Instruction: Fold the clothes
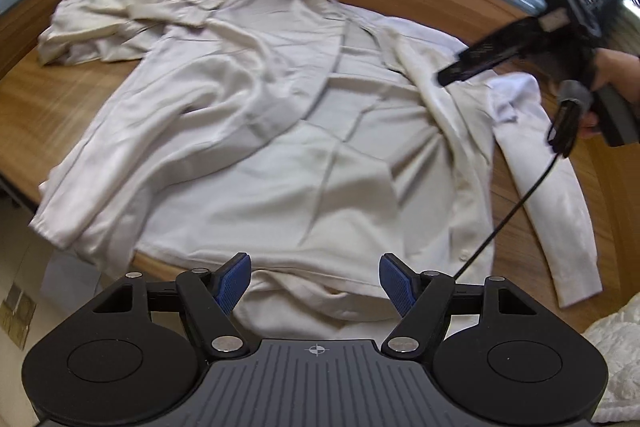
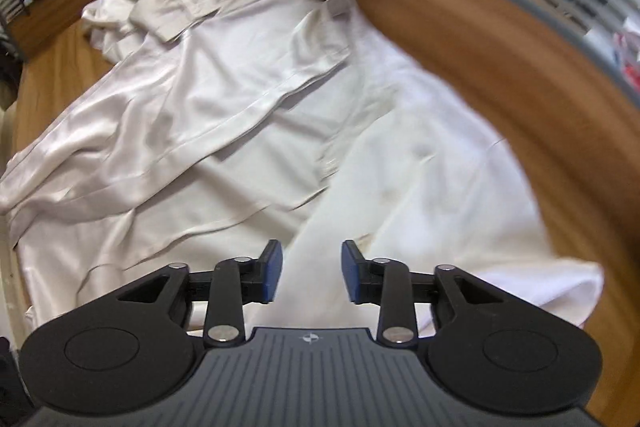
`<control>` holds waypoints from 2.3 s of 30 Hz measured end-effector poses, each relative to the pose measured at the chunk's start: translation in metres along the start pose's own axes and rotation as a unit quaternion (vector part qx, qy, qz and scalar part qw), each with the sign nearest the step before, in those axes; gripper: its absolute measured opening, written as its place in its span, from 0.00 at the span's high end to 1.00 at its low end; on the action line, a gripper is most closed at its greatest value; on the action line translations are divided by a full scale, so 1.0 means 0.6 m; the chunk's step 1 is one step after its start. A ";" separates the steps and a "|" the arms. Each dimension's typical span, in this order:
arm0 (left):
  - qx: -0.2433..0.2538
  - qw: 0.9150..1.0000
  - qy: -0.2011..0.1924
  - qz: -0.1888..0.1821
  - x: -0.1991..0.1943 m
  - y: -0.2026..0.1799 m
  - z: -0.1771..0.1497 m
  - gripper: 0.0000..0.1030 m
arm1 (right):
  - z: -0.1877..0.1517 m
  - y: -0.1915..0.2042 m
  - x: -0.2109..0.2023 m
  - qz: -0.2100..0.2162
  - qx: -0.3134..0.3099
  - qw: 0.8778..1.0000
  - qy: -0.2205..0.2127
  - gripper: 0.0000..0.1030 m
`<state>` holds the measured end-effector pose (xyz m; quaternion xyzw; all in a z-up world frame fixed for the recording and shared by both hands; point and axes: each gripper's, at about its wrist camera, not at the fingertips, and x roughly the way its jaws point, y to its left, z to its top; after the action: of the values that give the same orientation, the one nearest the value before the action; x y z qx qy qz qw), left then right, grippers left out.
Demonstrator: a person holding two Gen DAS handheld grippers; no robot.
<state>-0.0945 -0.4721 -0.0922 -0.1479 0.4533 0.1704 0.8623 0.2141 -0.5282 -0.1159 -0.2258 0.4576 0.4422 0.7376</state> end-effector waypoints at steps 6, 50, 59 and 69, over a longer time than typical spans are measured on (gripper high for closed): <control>0.020 0.999 -0.008 -0.042 0.002 -0.022 0.002 0.29 | -0.045 0.036 0.024 0.008 0.007 0.999 0.036 0.50; 0.015 0.970 0.119 -0.210 0.176 -0.177 0.038 0.36 | -0.053 -0.090 -0.139 0.045 0.155 0.985 -0.054 0.99; 0.047 0.962 0.136 -0.233 0.163 -0.181 0.019 0.90 | -0.046 -0.117 -0.154 0.052 0.197 0.975 -0.084 0.99; 0.072 0.936 0.042 -0.341 0.053 -0.133 0.073 0.93 | -0.049 -0.171 -0.174 0.043 0.258 0.958 -0.116 0.99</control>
<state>-0.0115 -0.5206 -0.0868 -0.2386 0.4226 -0.1731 0.8571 0.2683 -0.6483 -0.0460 0.0452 0.4768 0.3638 0.7989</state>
